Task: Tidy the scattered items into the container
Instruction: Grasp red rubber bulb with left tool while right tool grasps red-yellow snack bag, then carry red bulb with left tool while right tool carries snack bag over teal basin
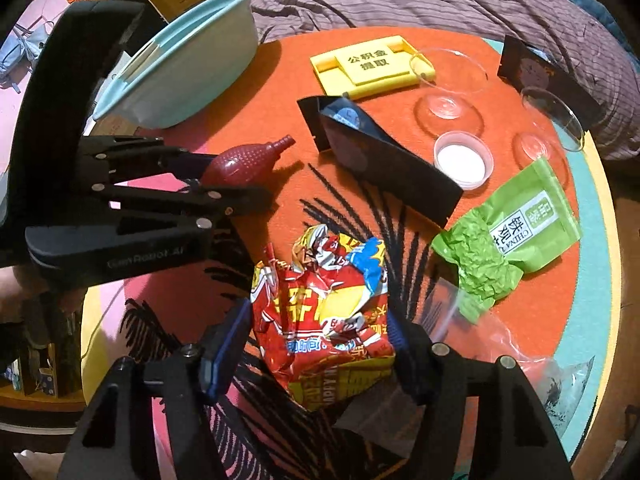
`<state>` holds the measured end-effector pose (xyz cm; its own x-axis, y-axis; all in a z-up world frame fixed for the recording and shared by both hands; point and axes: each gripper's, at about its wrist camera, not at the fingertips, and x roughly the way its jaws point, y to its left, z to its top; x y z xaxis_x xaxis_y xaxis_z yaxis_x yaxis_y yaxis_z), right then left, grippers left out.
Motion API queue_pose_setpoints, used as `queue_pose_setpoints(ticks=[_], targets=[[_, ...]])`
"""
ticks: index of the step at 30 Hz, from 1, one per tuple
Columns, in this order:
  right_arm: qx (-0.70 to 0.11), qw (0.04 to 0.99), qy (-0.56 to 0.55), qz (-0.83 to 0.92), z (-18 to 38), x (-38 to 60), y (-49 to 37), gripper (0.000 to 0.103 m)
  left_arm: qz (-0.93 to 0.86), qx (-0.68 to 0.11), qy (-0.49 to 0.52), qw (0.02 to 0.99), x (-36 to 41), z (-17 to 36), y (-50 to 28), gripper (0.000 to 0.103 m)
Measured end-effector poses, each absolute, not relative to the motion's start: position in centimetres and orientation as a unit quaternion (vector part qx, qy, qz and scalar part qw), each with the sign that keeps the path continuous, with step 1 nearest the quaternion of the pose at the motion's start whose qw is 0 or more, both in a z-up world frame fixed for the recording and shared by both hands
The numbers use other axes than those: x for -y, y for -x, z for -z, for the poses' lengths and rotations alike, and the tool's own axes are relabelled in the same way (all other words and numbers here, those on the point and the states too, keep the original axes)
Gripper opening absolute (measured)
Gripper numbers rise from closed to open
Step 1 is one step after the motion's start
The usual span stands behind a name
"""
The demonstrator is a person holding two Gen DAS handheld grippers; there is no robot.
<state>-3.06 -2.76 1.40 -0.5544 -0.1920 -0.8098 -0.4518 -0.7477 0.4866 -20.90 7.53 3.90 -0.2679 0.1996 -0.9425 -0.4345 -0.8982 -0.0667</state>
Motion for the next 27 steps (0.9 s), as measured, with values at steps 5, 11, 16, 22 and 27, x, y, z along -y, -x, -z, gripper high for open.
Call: queue_pose_setpoints(ticks=[5, 11, 16, 22, 27], targets=[[-0.359, 0.089, 0.453, -0.811, -1.8, 2.7, 3.2, 0.069, -0.799, -0.092, 0.562, 0.193, -6.9, -5.3, 20.3, 0.042], [-0.367, 0.099, 0.437, -0.815, -3.8, 2.5, 3.7, 0.069, -0.818, -0.07, 0.546, 0.165, -4.3, -8.7, 20.2, 0.042], [-0.354, 0.105, 0.413, -0.832, -7.6, 1.1, 6.6, 0.069, -0.838, -0.061, 0.528, 0.121, -0.8, -11.6, 20.7, 0.042], [-0.338, 0.098, 0.386, -0.853, -11.9, 1.0, 9.4, 0.069, -0.863, -0.024, 0.501, 0.068, 5.3, -15.3, 21.5, 0.042], [-0.332, 0.081, 0.375, -0.862, -14.0, 1.9, 13.5, 0.069, -0.875, 0.008, 0.484, 0.031, 9.3, -16.7, 23.0, 0.042]])
